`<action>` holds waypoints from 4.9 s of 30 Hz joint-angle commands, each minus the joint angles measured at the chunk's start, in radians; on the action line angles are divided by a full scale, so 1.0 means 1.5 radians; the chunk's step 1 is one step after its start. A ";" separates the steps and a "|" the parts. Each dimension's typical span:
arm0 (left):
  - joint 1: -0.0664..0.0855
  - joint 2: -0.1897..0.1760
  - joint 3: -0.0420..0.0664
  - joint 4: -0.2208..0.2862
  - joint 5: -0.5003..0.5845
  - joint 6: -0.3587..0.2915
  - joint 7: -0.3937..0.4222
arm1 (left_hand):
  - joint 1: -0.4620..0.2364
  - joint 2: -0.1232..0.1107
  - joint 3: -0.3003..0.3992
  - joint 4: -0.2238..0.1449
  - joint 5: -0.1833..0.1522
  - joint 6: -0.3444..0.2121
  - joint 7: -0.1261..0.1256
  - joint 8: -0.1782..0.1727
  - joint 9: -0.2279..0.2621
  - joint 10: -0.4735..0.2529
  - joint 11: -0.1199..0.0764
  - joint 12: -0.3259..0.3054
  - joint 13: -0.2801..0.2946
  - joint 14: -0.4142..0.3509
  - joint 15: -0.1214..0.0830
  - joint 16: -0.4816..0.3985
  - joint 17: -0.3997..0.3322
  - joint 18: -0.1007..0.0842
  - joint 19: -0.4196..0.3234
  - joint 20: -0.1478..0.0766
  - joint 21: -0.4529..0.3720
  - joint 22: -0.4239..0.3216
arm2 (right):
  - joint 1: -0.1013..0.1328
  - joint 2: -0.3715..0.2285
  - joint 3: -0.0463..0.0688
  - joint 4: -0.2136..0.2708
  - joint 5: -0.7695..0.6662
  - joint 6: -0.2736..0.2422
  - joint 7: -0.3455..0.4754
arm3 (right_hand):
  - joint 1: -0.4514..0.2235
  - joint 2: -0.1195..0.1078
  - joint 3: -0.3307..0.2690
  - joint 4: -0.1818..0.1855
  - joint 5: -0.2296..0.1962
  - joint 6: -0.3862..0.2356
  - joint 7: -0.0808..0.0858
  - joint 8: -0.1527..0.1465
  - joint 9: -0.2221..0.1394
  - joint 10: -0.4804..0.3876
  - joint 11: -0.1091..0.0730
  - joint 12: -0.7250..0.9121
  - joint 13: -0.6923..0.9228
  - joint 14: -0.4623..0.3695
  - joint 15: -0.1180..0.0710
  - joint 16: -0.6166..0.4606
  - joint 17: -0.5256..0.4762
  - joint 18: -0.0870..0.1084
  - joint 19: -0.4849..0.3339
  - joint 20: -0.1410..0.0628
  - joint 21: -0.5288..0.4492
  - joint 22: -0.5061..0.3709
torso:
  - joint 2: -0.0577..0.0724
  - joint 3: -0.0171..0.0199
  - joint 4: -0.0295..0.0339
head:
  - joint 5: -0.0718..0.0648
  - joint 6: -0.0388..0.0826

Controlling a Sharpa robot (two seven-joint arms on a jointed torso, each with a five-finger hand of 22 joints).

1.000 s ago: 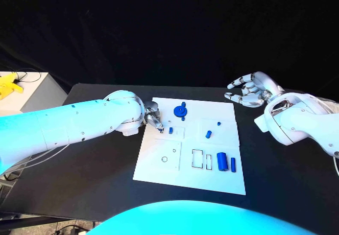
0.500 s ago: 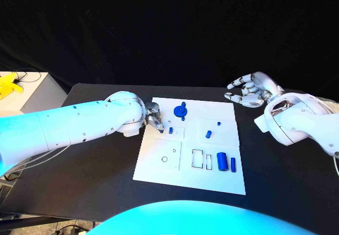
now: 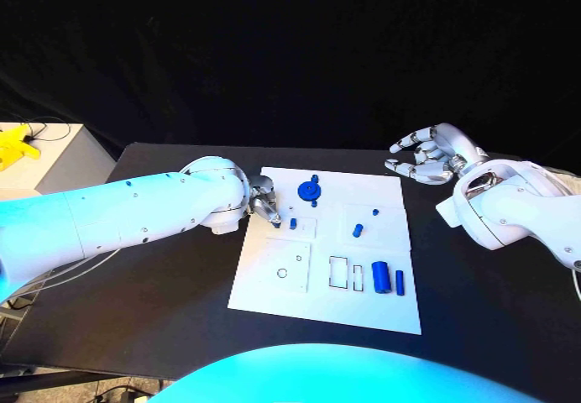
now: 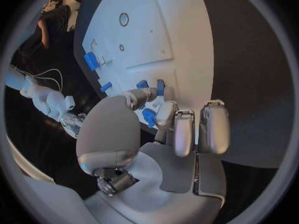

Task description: Assemble the parts on the task board

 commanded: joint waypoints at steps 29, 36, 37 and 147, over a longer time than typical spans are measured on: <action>-0.004 0.012 -0.001 -0.009 0.000 0.024 0.002 | -0.005 0.007 0.111 -0.111 0.001 0.008 -0.005 0.002 0.000 0.005 0.000 -0.001 -0.001 0.063 -0.003 0.004 0.150 -0.011 0.001 -0.002 0.002 0.010 | 0.000 0.000 0.000 0.001 -0.002 0.008 0.007 | -0.005 0.000 0.004 -0.001 0.004 -0.003 0.001 0.004 -0.001 -0.002 -0.001 0.000 0.041 0.060 -0.002 -0.004 0.141 0.011 0.027 -0.001 -0.002 0.116 | 0.001 0.0007 -0.0001 | -0.002 0.000; -0.007 0.016 -0.003 -0.010 0.007 0.027 0.002 | -0.016 0.006 0.106 -0.105 0.000 0.012 -0.007 0.004 0.000 0.012 -0.001 0.006 0.011 0.064 -0.003 0.005 0.153 -0.012 0.002 -0.002 0.003 0.012 | 0.000 -0.001 0.000 0.001 -0.002 0.008 0.007 | -0.005 0.000 0.004 -0.001 0.004 -0.003 0.001 0.004 -0.001 -0.002 -0.001 0.000 0.041 0.060 -0.002 -0.004 0.141 0.011 0.027 -0.001 -0.002 0.116 | 0.001 0.0016 -0.0008 | -0.002 0.000; -0.007 0.016 -0.003 -0.009 0.008 0.027 0.003 | -0.016 0.006 0.106 -0.105 0.000 0.012 -0.007 0.004 0.000 0.012 -0.001 0.006 0.011 0.064 -0.003 0.005 0.153 -0.012 0.002 -0.002 0.003 0.012 | 0.000 -0.001 0.000 0.001 -0.002 0.008 0.007 | -0.005 0.000 0.004 -0.001 0.004 -0.003 0.001 0.004 -0.001 -0.002 -0.001 0.000 0.041 0.060 -0.002 -0.004 0.141 0.011 0.027 -0.001 -0.002 0.116 | 0.000 0.0015 -0.0003 | -0.003 0.000; -0.013 0.004 0.029 -0.005 0.032 -0.260 0.395 | 0.169 -0.036 -0.082 -0.017 -0.051 -0.156 0.067 -0.085 -0.173 -0.368 0.077 -0.360 -0.442 -0.301 0.067 -0.315 -0.376 0.071 -0.335 0.056 -0.355 -0.407 | -0.008 0.001 0.000 -0.017 0.004 -0.009 0.023 | -0.016 -0.014 0.047 -0.003 0.016 -0.007 -0.002 0.009 -0.004 -0.123 -0.006 -0.166 -0.132 0.041 -0.007 -0.046 0.075 0.029 -0.006 -0.006 -0.098 0.068 | 0.001 0.0011 -0.0002 | -0.026 0.010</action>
